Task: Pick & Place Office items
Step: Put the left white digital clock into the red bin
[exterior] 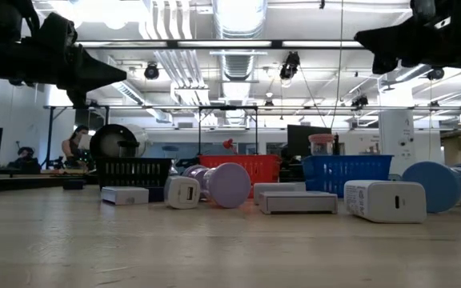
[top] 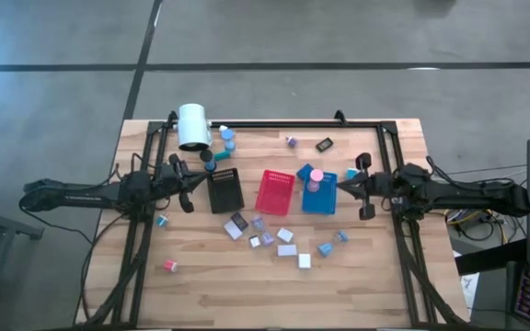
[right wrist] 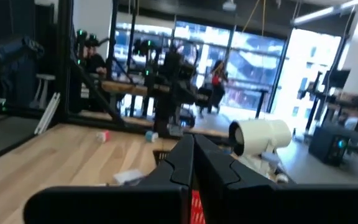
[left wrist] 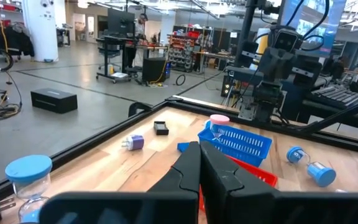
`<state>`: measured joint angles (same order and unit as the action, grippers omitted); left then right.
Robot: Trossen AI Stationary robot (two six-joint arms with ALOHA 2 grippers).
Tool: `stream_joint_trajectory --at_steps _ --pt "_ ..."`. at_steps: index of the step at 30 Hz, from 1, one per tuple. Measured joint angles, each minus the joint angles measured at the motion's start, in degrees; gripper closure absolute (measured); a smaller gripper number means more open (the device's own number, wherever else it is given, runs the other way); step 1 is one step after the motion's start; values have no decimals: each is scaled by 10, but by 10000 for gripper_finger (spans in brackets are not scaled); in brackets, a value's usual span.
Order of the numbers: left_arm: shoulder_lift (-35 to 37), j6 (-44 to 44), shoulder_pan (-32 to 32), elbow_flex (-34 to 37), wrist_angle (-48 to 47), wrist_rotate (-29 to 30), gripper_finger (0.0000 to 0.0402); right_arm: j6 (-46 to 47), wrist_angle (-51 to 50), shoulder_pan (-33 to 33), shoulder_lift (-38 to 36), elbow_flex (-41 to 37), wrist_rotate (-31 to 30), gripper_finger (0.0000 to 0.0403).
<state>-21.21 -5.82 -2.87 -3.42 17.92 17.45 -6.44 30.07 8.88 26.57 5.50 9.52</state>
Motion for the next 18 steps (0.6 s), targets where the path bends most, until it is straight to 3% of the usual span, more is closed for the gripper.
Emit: stream_joint_trajectory --at_steps 6,11,18 --pt "-3 -15 0 0 -13 -8 396 1 23 0 0 -13 72 394" --pt "-21 -24 2 -13 -12 -105 396 3 24 0 0 -13 75 394" --pt "-123 -31 36 -70 -30 -113 396 11 22 0 1 -12 74 394"
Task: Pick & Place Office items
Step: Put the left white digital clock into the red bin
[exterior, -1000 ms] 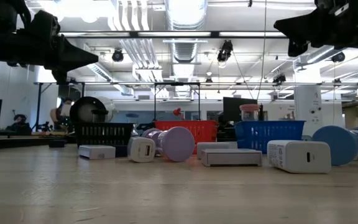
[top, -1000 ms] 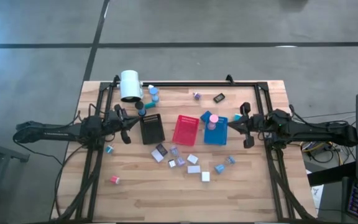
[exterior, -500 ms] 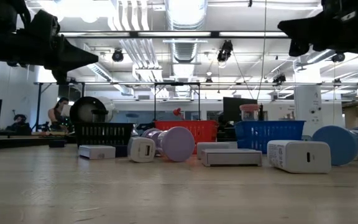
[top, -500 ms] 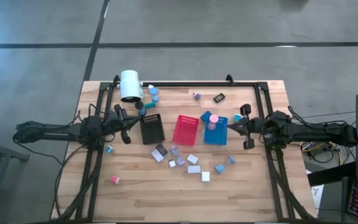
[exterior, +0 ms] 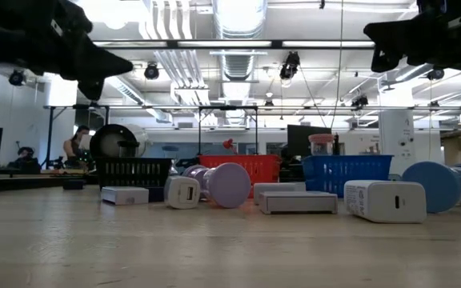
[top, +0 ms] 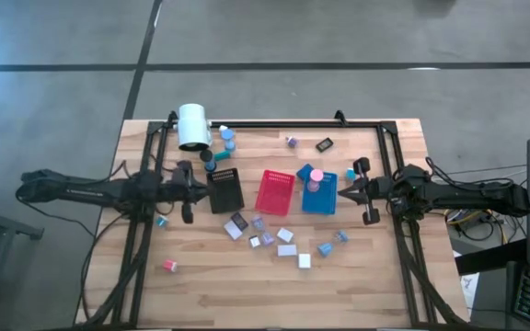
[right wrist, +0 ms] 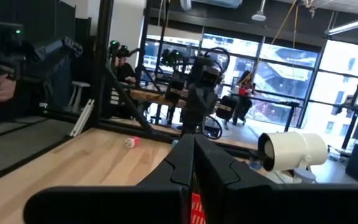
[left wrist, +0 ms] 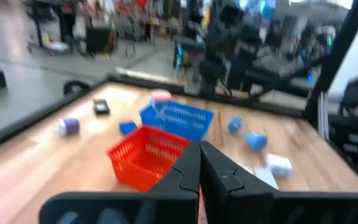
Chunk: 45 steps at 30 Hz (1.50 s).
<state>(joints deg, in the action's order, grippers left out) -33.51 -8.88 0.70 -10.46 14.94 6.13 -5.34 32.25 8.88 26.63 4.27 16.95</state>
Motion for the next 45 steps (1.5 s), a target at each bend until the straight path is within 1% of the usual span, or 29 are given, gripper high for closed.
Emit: stream_joint_trajectory --at_steps 3,5,10,17,18,22,24,28,34,39,42,45 --pt "-70 -10 25 -43 -39 0 396 7 -3 0 0 0 -2 394" --pt "-120 -21 47 -87 -80 5 396 11 -4 0 0 0 -2 394" --pt "-252 -50 108 -209 -215 19 396 38 -6 0 1 -1 -2 394" --pt "-422 -166 170 -382 -401 88 392 52 -7 0 0 -1 -2 394" --pt "-443 -186 178 -402 -427 99 388 53 -7 0 0 -1 -2 394" --pt "-518 -312 194 -464 -516 135 353 54 -8 0 0 -1 -2 394" --pt "-546 -346 195 -481 -530 133 332 52 -13 0 0 -1 -2 394" --pt "-586 -379 197 -498 -532 105 285 40 -21 0 0 -1 -2 394" --pt "-622 -413 197 -515 -531 38 201 33 -20 0 0 -1 -4 394" --pt "-644 -454 194 -515 -529 20 133 32 -19 0 0 -1 -4 394" --pt "-657 -471 194 -515 -527 8 106 32 -19 0 0 -1 -4 394" --pt "-664 -476 194 -515 -525 7 93 32 -19 0 0 -1 -4 394"
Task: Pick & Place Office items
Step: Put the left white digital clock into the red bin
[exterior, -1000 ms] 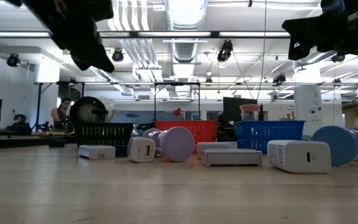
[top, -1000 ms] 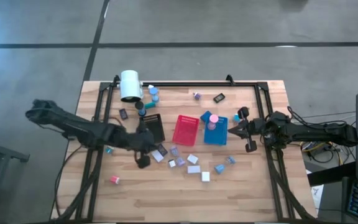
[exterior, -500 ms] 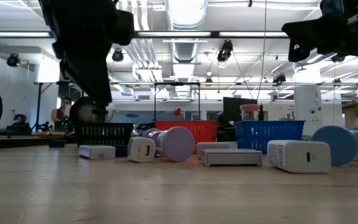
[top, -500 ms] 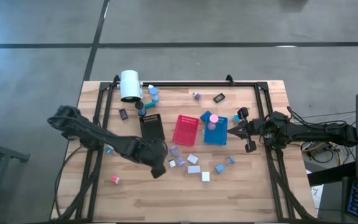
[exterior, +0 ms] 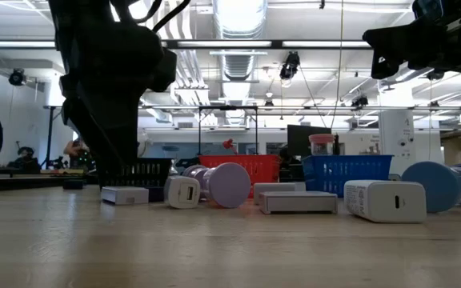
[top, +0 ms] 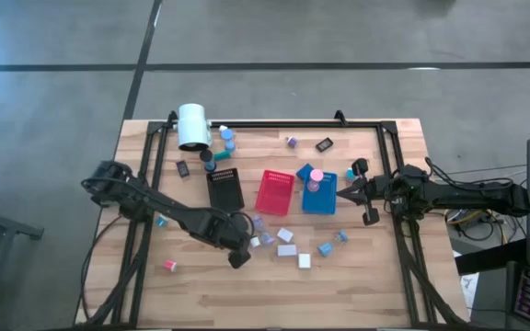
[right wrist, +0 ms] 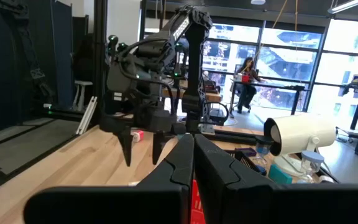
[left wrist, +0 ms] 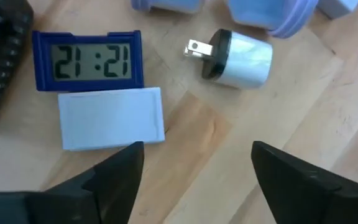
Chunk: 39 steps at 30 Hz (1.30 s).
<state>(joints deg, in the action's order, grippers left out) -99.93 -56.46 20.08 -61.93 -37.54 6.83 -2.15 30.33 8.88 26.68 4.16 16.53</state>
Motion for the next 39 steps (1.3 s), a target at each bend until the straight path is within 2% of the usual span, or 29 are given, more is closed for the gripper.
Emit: stream_joint_trajectory --at_steps 14,26,36,39 --pt "-5 1 -12 3 -8 41 87 -9 0 0 0 0 0 394" --pt "-5 13 -20 5 -7 34 7 3 -1 0 0 0 0 394" --pt "-5 2 -25 42 -1 39 2 2 -1 0 0 0 0 394" --pt "-5 7 -26 44 0 64 2 2 -1 0 0 0 0 394"
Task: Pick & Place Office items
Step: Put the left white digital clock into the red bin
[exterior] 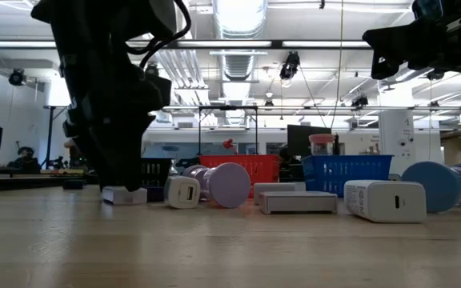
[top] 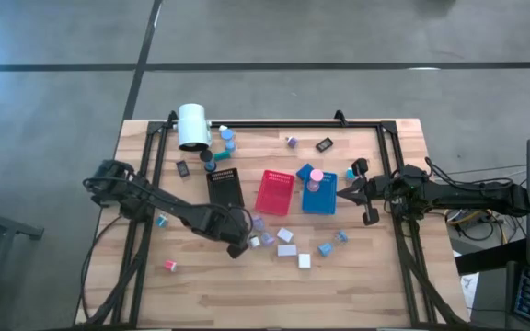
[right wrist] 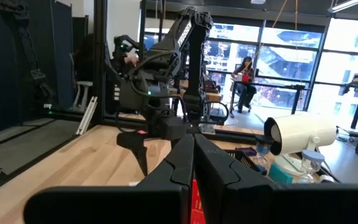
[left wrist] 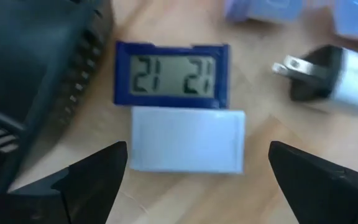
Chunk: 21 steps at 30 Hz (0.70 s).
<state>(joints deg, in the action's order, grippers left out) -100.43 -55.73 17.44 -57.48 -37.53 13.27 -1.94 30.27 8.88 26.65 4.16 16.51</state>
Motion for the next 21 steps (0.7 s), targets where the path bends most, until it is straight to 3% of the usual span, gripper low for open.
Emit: stream_joint_trajectory --at_steps 21 --pt "1 61 -9 53 75 15 5 -2 0 0 0 0 0 394"
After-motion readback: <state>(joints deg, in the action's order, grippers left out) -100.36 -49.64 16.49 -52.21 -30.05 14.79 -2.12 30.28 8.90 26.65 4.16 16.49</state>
